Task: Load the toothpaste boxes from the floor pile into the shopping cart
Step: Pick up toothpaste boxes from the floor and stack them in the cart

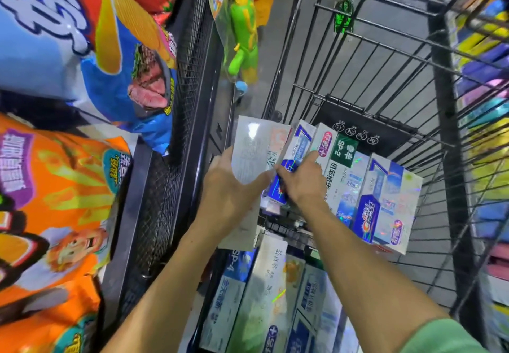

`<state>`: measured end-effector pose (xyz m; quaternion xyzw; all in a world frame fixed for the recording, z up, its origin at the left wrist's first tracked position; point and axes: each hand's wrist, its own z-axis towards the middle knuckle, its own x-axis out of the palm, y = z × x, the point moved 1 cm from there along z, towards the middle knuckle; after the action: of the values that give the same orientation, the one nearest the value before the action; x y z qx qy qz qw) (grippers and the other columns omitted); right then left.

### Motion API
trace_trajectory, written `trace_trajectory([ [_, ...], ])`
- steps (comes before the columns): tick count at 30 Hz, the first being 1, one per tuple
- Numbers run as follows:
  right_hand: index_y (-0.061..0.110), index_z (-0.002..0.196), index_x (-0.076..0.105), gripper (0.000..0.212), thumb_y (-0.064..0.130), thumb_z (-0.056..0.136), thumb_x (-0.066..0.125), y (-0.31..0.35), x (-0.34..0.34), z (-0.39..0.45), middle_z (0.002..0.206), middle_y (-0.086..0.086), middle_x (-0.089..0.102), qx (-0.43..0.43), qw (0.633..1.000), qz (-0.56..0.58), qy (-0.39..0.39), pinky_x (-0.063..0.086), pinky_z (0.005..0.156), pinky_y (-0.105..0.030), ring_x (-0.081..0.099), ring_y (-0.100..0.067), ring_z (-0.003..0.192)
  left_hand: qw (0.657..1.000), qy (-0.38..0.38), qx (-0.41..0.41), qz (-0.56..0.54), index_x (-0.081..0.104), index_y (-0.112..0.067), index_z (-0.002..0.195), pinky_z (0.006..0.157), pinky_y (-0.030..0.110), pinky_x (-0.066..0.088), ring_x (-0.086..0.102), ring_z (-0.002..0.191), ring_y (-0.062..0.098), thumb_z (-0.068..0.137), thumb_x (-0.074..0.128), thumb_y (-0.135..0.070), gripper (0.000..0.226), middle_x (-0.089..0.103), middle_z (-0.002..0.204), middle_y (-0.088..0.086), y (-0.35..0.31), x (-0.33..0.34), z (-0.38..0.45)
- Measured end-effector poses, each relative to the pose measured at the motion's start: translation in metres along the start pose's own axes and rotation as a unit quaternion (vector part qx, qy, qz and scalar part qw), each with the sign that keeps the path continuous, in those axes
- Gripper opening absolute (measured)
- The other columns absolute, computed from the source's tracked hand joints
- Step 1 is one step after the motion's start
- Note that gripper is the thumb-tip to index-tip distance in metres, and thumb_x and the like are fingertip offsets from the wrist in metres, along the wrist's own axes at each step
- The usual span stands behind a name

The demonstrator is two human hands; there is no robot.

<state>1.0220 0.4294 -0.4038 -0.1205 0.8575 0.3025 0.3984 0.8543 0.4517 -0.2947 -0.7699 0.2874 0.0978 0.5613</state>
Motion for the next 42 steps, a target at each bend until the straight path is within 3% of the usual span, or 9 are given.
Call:
trace_trajectory([
  [4,0.012,0.118,0.039,0.058,0.049,0.088,0.071,-0.012,-0.005,-0.002,0.113,-0.014,0.059,-0.052,0.998,-0.035,0.013,0.043,0.072,-0.039,0.062,-0.037,0.099,0.999,0.002,0.037,0.002,0.048,-0.038,0.133,0.087,0.043,0.058,0.061,0.108,0.011,0.074,0.083,-0.04,0.068,0.061,0.119,-0.016,-0.006,0.004,-0.005],
  [8,0.015,0.12,0.043,0.051,0.046,0.091,0.07,-0.031,-0.012,-0.007,0.119,-0.01,0.052,-0.097,0.994,-0.052,0.029,0.042,0.073,-0.037,0.059,-0.035,0.1,0.997,0.011,0.073,0.016,0.041,-0.034,0.125,0.089,0.026,0.05,0.061,0.108,0.009,0.074,0.085,-0.033,0.067,0.061,0.116,-0.016,-0.014,0.015,-0.011],
  [13,0.013,0.125,0.05,0.042,0.037,0.094,0.064,-0.049,-0.029,-0.011,0.122,-0.011,0.05,-0.163,0.985,-0.052,0.019,0.045,0.09,-0.039,0.049,-0.031,0.115,0.991,0.033,0.111,0.063,0.045,-0.022,0.124,0.082,0.024,0.042,0.057,0.103,0.014,0.078,0.084,-0.031,0.061,0.061,0.113,-0.005,-0.011,0.044,-0.009],
  [16,0.011,0.124,0.056,0.042,0.038,0.093,0.065,-0.071,-0.038,-0.011,0.12,-0.015,0.055,-0.187,0.98,-0.074,-0.012,0.043,0.095,-0.044,0.05,-0.037,0.113,0.988,0.03,0.1,0.11,0.05,-0.016,0.129,0.084,0.022,0.039,0.052,0.103,0.012,0.082,0.079,-0.034,0.059,0.053,0.116,-0.003,-0.006,0.065,0.007],
  [20,0.012,0.132,0.055,0.056,0.051,0.092,0.051,-0.101,-0.049,-0.011,0.133,-0.013,0.054,-0.197,0.972,-0.125,0.008,0.039,0.102,-0.045,0.048,-0.037,0.122,0.981,0.056,0.071,0.174,0.046,-0.011,0.14,0.099,0.041,0.045,0.051,0.116,0.027,0.084,0.073,-0.034,0.066,0.046,0.126,0.008,-0.004,0.087,0.035],
  [25,0.011,0.151,0.041,0.066,0.05,0.099,0.053,-0.122,-0.051,-0.012,0.163,-0.015,0.028,-0.228,0.96,-0.159,0.038,0.019,0.122,-0.045,0.026,-0.034,0.149,0.961,0.05,0.068,0.262,0.028,-0.009,0.151,0.099,0.053,0.044,0.051,0.119,0.041,0.094,0.066,-0.033,0.073,0.039,0.135,0.015,-0.007,0.101,0.064],
  [32,0.017,0.155,0.035,0.067,0.053,0.1,0.049,-0.129,-0.047,-0.01,0.166,-0.01,0.02,-0.248,0.954,-0.164,0.042,0.014,0.123,-0.041,0.021,-0.032,0.151,0.936,0.052,0.064,0.342,0.003,-0.006,0.161,0.116,0.044,0.03,0.027,0.148,0.034,0.103,0.053,-0.029,0.079,0.023,0.161,0.016,0.008,0.121,0.084],
  [37,0.019,0.154,0.035,0.065,0.054,0.1,0.048,-0.131,-0.045,-0.008,0.167,-0.008,0.02,-0.248,0.954,-0.161,0.039,0.017,0.122,-0.044,0.021,-0.031,0.151,0.916,0.062,0.154,0.365,0.017,-0.002,0.159,0.125,0.037,0.016,0.01,0.155,0.03,0.106,0.046,-0.022,0.063,0.01,0.168,0.017,0.027,0.119,0.087],
  [42,0.021,0.152,0.039,0.073,0.064,0.093,0.03,-0.132,-0.04,-0.007,0.165,-0.007,0.025,-0.239,0.957,-0.162,0.029,0.023,0.12,-0.047,0.026,-0.032,0.148,0.915,0.066,0.18,0.354,0.017,-0.001,0.159,0.127,0.033,0.005,0.005,0.157,0.025,0.108,0.041,-0.022,0.06,0.009,0.169,0.014,0.033,0.118,0.085],
])
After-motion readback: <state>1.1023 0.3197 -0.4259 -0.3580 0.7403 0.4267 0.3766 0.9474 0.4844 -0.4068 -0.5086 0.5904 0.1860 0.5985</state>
